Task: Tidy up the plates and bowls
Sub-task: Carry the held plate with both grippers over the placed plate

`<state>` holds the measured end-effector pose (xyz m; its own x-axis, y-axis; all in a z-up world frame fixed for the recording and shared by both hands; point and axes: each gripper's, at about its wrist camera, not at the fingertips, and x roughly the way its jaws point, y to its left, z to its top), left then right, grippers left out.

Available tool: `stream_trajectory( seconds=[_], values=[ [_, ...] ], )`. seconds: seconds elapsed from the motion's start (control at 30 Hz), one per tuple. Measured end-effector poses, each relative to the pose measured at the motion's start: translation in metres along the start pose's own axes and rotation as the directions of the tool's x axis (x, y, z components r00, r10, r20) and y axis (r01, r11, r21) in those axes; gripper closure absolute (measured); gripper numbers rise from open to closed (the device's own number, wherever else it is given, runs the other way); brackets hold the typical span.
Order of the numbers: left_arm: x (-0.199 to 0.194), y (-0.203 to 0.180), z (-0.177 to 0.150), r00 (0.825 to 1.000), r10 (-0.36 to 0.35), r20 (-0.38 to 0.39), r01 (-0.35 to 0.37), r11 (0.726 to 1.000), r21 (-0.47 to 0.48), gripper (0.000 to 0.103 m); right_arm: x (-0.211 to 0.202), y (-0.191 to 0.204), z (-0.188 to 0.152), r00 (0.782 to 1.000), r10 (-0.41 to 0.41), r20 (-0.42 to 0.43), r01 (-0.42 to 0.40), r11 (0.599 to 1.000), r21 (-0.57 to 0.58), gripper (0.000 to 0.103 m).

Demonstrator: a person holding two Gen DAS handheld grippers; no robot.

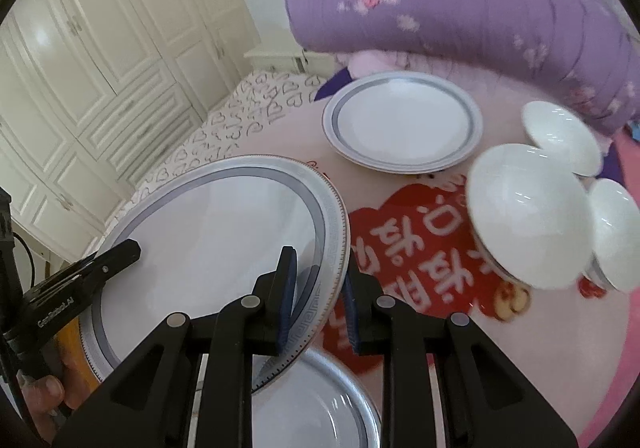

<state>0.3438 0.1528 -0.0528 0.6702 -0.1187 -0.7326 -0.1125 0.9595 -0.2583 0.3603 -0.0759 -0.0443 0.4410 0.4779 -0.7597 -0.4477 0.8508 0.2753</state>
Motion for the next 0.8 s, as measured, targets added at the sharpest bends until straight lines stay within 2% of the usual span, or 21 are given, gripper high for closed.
stream_trajectory(
  seconds=[0.23,0.37,0.53,0.8],
  values=[
    [-0.06,-0.015,-0.05,1.0,-0.017,0.021,0.016,0.999,0.03,0.082,-0.044,-0.003,-0.037,0.999,-0.001,0.036,0.001,1.0,0.007,0.081],
    [-0.082,-0.02,-0.077,1.0,-0.013,0.019,0.012,0.999,0.039,0.082,-0.058,-0.005,-0.061,0.999,0.001,0.042,-0.001,1.0,0.01,0.081],
    [-0.094,-0.025,-0.099,1.0,0.005,0.005,-0.005,0.999,0.052,0.082,-0.066,-0.008,-0.086,0.999,0.003,0.034,-0.003,1.0,0.015,0.081],
    [-0.093,-0.036,-0.115,0.999,0.028,-0.024,-0.027,0.998,0.064,0.082,-0.068,-0.014,-0.109,1.0,-0.004,0.023,0.004,1.0,0.011,0.081]
  ],
)
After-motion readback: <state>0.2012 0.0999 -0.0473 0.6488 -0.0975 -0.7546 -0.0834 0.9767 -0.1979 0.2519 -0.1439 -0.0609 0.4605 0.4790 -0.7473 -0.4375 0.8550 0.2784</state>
